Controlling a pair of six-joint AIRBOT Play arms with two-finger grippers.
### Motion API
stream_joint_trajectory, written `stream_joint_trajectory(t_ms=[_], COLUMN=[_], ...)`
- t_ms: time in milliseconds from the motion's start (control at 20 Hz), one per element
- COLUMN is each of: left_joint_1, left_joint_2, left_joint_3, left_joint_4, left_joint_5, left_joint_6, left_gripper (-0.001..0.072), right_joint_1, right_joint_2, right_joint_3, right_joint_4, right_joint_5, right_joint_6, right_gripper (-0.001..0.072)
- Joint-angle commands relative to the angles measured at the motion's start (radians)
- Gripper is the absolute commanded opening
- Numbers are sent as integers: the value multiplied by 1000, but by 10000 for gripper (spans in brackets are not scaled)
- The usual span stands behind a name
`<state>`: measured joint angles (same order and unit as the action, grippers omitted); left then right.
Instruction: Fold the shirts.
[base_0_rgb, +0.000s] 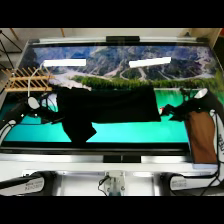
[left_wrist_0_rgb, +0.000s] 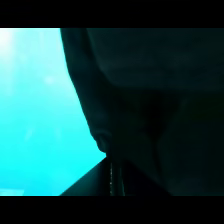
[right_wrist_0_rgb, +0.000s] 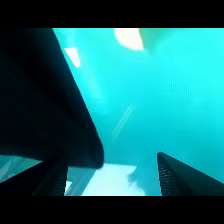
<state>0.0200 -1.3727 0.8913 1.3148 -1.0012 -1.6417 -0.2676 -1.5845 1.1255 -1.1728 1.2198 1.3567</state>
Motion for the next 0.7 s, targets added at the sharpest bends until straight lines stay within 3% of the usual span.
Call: stream_joint_trajectory(t_ms=[0, 50, 100, 300, 500, 650], left_joint_1=[0, 0, 0, 0, 1, 39], left_joint_2=[1, 3, 8, 46, 167, 313], left_joint_3=[0, 0, 0, 8, 129, 401], left_joint_4=[2, 2, 2, 2, 2, 5], left_joint_5=[-26, -30, -31, -32, -61, -84], left_joint_6=[-1, -1, -1, -2, 36, 56], left_gripper=[39, 39, 39, 39, 38, 37], right_joint_1=[52, 73, 97, 166, 187, 157], right_joint_2=[-60, -67, -71, -68, 38, 224], right_joint_3=[-2, -2, -2, 2, 103, 301], right_joint_4=[25, 23, 19, 24, 22, 20], right_joint_5=[-27, -26, -26, -7, 67, 77], right_joint_6=[-14, -20, -26, -27, -72, -89], right_gripper=[649, 648, 573, 96, 66, 66])
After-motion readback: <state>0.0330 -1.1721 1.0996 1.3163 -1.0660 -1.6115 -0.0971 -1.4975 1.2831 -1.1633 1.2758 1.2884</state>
